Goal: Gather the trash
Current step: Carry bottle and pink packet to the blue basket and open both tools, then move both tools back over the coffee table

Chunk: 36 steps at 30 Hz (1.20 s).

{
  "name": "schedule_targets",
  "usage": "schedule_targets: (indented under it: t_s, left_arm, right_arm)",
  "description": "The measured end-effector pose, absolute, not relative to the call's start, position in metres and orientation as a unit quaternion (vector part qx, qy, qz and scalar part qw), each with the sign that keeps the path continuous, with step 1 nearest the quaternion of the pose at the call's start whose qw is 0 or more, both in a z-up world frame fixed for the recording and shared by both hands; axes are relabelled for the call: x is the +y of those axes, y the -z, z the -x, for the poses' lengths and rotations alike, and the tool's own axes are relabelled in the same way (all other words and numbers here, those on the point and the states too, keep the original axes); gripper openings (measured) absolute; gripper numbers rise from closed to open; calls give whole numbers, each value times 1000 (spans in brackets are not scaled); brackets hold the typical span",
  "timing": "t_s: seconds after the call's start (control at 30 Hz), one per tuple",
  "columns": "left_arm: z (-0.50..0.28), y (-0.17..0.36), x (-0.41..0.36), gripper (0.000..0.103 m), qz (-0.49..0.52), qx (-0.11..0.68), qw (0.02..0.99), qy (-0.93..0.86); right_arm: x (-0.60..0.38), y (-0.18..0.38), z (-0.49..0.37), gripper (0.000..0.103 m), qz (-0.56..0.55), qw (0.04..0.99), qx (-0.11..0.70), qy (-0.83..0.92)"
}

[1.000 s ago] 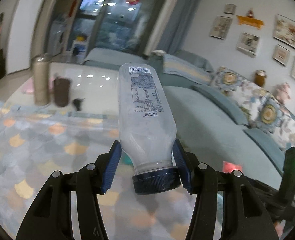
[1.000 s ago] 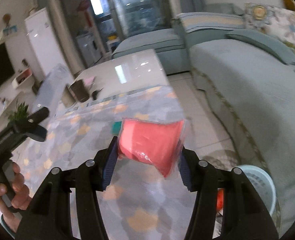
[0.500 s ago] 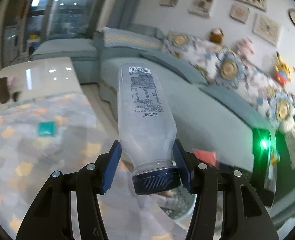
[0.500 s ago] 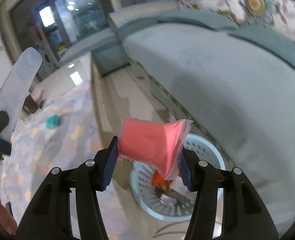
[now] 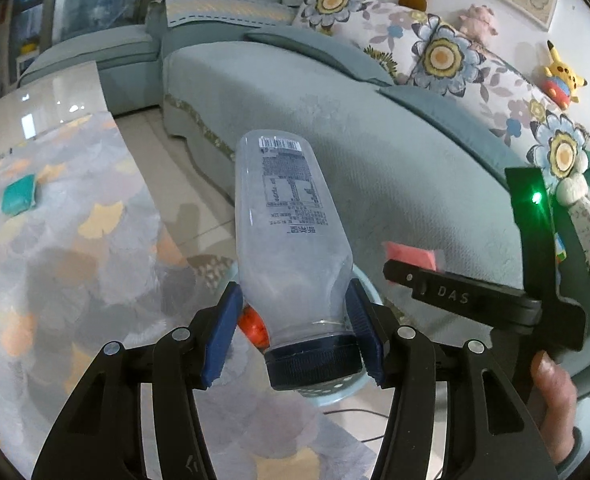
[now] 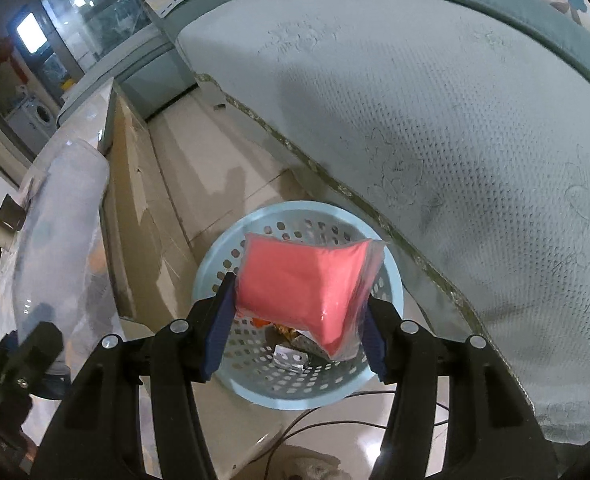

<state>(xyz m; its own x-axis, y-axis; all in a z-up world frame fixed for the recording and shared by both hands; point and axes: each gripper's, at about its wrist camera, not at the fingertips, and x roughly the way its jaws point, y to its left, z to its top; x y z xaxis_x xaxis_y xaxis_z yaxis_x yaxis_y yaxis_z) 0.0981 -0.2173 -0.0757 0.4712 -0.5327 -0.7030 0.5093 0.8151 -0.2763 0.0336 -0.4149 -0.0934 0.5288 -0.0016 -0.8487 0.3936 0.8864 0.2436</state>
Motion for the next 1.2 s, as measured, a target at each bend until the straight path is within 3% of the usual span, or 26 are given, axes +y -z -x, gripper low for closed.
schedule_targets:
  t_s: [0.07,0.2,0.8,1.2]
  left_arm:
    - [-99,79,-217,54,16,421,853,307]
    - [-98,76,-213,60,17,413,857,306]
    - [-96,39,-176,60,45,375,883,281]
    - [-102,-11,-85,60,65,318,922,210]
  right_arm:
    - [-414,94,-31,54,-206,849,472,117]
    - [-411,91,-35,66,-203,850,470,124]
    - [-373,59,-33,66,-149,891,414,110]
    - [-296,20,-47,65,-106,931,348,37]
